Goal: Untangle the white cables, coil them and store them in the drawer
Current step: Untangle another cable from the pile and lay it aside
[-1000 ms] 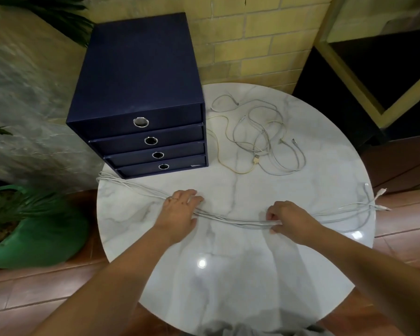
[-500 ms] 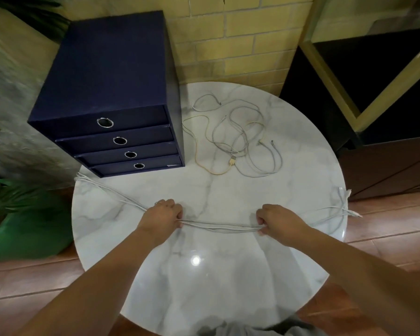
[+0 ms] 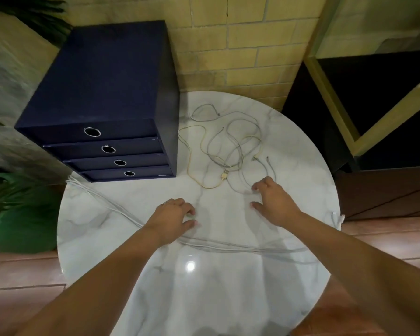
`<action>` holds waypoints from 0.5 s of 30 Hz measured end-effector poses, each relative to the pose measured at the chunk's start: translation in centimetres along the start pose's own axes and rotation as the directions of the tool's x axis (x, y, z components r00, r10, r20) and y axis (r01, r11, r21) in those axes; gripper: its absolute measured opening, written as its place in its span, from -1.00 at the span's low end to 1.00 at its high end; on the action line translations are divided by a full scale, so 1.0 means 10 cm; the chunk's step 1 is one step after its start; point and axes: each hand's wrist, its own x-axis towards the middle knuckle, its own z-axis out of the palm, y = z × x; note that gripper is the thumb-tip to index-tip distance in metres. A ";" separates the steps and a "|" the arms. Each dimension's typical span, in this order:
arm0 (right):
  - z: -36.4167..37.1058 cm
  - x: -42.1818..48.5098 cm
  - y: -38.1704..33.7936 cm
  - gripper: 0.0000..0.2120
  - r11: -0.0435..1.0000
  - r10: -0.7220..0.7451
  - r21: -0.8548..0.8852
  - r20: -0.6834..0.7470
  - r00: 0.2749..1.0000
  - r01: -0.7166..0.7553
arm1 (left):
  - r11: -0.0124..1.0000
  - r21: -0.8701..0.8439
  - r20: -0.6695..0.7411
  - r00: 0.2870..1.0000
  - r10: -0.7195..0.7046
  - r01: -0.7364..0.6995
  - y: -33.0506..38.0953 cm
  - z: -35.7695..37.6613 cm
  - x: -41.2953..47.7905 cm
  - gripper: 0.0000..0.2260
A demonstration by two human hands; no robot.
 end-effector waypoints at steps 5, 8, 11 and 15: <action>-0.02 0.19 0.18 -0.56 0.995 0.054 -0.084 0.065 0.996 -0.048 | 0.997 -0.071 -0.040 0.999 0.022 -0.024 0.27 -0.04 0.26 -0.73; -0.03 0.23 0.25 -0.77 0.998 0.030 -0.058 0.087 0.996 -0.025 | 0.987 -0.158 -0.040 0.999 0.018 -0.024 0.46 -0.03 0.38 -0.75; -0.11 0.21 0.18 -0.80 0.997 0.010 0.079 0.046 0.999 -0.014 | 0.959 -0.285 -0.063 0.998 -0.001 -0.017 0.63 -0.01 0.42 -0.75; -0.43 0.12 -0.03 -0.92 0.880 0.031 0.473 0.025 0.999 -0.039 | 0.907 -0.418 -0.091 0.996 0.005 -0.043 0.95 -0.01 0.44 -0.61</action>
